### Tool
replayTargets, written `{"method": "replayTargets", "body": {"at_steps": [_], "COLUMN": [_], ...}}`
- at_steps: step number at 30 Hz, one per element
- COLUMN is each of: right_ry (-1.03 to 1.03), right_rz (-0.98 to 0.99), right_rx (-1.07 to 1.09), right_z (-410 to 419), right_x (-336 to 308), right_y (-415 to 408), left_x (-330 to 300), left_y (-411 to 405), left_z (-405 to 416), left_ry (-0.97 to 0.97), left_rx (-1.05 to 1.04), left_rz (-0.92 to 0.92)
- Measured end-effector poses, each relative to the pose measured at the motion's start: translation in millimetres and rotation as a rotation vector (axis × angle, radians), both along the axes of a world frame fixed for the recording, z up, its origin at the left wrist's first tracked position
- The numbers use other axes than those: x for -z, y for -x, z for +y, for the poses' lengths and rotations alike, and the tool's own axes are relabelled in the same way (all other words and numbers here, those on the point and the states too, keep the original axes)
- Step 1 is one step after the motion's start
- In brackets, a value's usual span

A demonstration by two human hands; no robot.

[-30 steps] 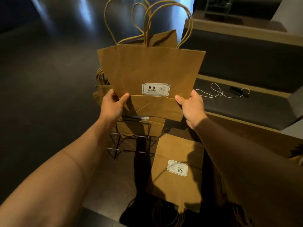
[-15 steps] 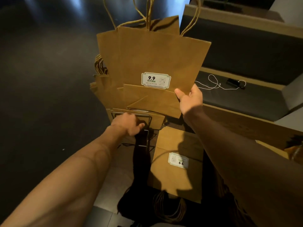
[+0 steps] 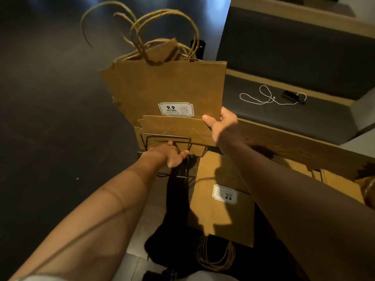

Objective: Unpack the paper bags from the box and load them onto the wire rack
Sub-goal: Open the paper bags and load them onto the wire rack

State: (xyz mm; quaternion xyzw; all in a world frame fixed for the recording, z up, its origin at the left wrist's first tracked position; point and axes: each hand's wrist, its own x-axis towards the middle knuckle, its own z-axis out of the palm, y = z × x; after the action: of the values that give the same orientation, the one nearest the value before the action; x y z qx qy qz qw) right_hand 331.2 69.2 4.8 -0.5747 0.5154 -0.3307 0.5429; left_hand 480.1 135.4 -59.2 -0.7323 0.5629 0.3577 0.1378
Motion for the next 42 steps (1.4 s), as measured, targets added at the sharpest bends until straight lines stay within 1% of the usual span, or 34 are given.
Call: {"method": "replayTargets", "body": {"at_steps": [3,5,7,10,11,12,13,15,16,19,21,22,24,26,28,29,32,34,37,40,42], "right_ry": [-0.033,-0.069,-0.103,-0.039,-0.032,-0.038,-0.036,-0.046,-0.062,-0.129,-0.103,-0.084,-0.07,-0.101,-0.161,-0.18,-0.117,-0.144,-0.18,-0.17,-0.167], "right_rz": [0.045,0.079,0.097,0.227,0.25,0.266,0.289,0.303,0.272,0.193,0.281,0.348,0.407,0.397,0.341,0.322,0.364,0.335,0.297,0.313,0.316], "right_rx": [0.0,0.006,0.028,0.031,0.043,0.059,0.076,0.143,0.18,0.238,0.224,0.225,0.253,0.291,0.317,0.314,0.234,0.233,0.235,0.226,0.238], "right_z": [-5.8,-9.6,-10.5,-2.8,-0.8,0.9,2.2,2.5,3.1,7.8,8.7,7.9,5.0,3.1,2.1,4.3,9.4,10.1,7.0,7.7,8.6], "right_x": [5.8,13.1,23.7,38.7,43.7,49.9,53.7,60.0,61.6,62.8,64.4,65.2,66.1,64.2,66.1,64.8,63.5,58.3,54.5,53.0,53.8], "right_y": [-13.2,-19.9,-22.7,-23.8,-24.0,-24.9,-25.1,-24.7,-23.8,-17.5,-13.0,-11.6,-9.8,-10.3,-9.7,-10.3,-10.6,-7.4,-1.3,9.9,17.3], "left_x": [-9.1,-11.2,-11.3,-10.3,-10.3,-10.2,-10.5,-11.1,-11.1,-11.6,-6.6,-3.2,0.0,-0.1,-3.3,-4.2,-9.1,-12.5,-20.3,-29.6,-31.8], "left_y": [-7.0,-23.1,-43.9,-74.6,-82.3,-89.2,-94.0,-96.8,-97.0,-98.6,-100.9,-101.5,-100.3,-96.4,-92.7,-91.6,-90.2,-86.8,-74.2,-49.7,-31.4], "left_z": [8.3,16.6,26.1,42.3,46.1,49.0,50.6,50.4,49.0,43.6,42.2,42.7,45.4,44.7,42.4,41.2,46.1,49.9,47.0,37.2,28.5], "left_ry": [0.115,0.254,0.401,0.571,0.636,0.716,0.801,0.914,0.949,0.966,0.888,0.808,0.69,0.678,0.656,0.61,0.444,0.37,0.384,0.439,0.452], "left_rx": [-0.088,-0.224,-0.456,-0.888,-1.022,-1.127,-1.188,-1.206,-1.217,-1.294,-1.263,-1.25,-1.226,-1.219,-1.203,-1.185,-1.157,-1.13,-1.044,-0.912,-0.823], "left_rz": [0.114,0.141,0.096,0.088,0.103,0.157,0.242,0.367,0.398,0.457,0.389,0.334,0.254,0.249,0.242,0.224,0.185,0.156,0.096,0.122,0.179]}}
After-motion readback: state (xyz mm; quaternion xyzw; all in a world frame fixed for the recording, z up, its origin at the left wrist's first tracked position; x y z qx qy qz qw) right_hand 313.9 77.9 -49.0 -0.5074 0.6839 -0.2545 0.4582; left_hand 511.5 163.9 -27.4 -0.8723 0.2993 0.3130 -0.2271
